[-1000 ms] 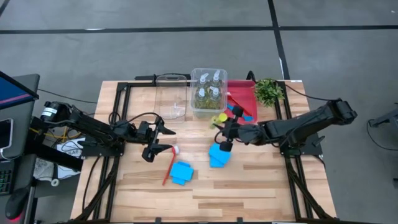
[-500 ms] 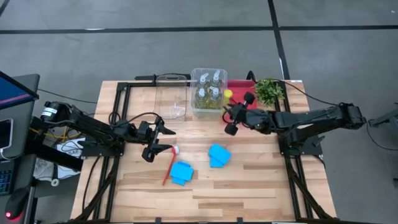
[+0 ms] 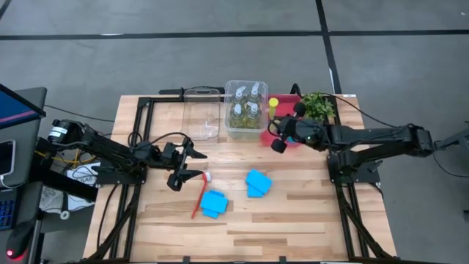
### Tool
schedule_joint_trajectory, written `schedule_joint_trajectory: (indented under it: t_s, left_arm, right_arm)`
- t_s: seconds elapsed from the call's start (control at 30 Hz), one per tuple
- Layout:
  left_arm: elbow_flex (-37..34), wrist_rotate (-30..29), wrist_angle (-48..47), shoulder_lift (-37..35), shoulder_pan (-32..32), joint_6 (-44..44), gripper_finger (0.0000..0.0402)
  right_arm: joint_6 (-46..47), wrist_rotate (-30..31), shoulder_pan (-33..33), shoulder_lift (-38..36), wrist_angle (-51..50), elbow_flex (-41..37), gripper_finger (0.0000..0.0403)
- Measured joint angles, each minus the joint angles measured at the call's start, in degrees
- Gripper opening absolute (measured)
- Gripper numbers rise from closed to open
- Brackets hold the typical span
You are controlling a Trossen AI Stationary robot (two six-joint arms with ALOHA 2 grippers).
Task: Pick & Place Kitchen Sink Supplies
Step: Put the green dish brush into the pink bin
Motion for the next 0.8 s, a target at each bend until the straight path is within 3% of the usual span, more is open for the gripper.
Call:
schedule_joint_trajectory:
  t_s: [0.23,0.57,0.8]
  left_arm:
    - [0.0,0.0,0.0,0.0,0.0,0.0,0.027]
    - [0.0,0.0,0.1,0.0,0.0,0.0,0.027]
    - [0.0,0.0,0.2,0.0,0.0,0.0,0.0271]
  right_arm:
    - [3.4,0.1,-4.7,-0.1,-4.0,0.0,0.0044]
    - [15.8,-0.1,-14.1,1.5,-12.7,0.1,0.0044]
    - [18.7,-8.1,-19.2,3.8,-16.3,0.1,0.0044]
